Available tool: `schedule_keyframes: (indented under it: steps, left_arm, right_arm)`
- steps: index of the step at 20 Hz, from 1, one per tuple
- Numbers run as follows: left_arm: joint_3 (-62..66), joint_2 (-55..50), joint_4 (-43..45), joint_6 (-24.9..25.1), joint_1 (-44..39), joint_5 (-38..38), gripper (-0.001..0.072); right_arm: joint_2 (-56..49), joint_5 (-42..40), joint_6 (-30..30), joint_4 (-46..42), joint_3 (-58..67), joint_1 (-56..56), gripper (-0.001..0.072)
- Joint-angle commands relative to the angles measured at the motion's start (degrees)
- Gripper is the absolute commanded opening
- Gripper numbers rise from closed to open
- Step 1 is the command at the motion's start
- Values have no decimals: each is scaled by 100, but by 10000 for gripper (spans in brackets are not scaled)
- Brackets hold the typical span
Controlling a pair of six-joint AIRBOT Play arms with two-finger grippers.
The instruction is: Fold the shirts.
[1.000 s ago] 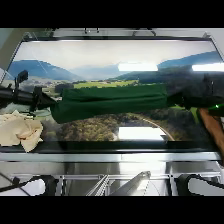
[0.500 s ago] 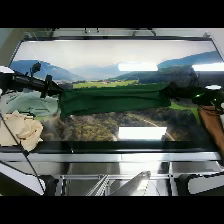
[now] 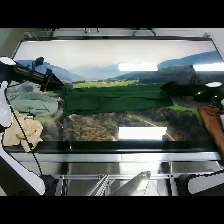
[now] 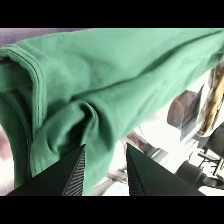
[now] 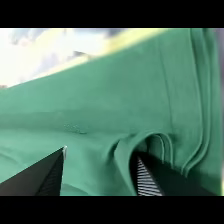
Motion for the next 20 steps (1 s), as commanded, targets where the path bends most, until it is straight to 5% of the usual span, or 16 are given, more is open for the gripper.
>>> schedule_keyframes:
  steps: [1,3,10,14,16,17,20]
  left_arm:
    - [485,98,55,-339,94,-280,269]
    - [44,455,59,-310,74,192,268]
    - [-411,728,61,122,-813,835,267]
    - [-402,496,61,221,-1550,1169,265]
    - [-402,286,59,262,-1919,1281,65]
    - [-402,186,59,323,-2098,1375,36]
    - [-400,-127,63,330,-2632,1952,2]
  right_arm:
    - [105,343,1082,-1563,656,-280,653]
    - [66,415,1779,-2304,780,-321,656]
    - [-608,533,1928,-1893,780,-7,624]
    - [-892,610,1731,-1056,780,111,421]
    - [-949,748,1696,-968,780,125,82]
    - [-944,813,1694,-964,782,125,23]
    - [-925,1451,1670,-970,1045,-33,22]
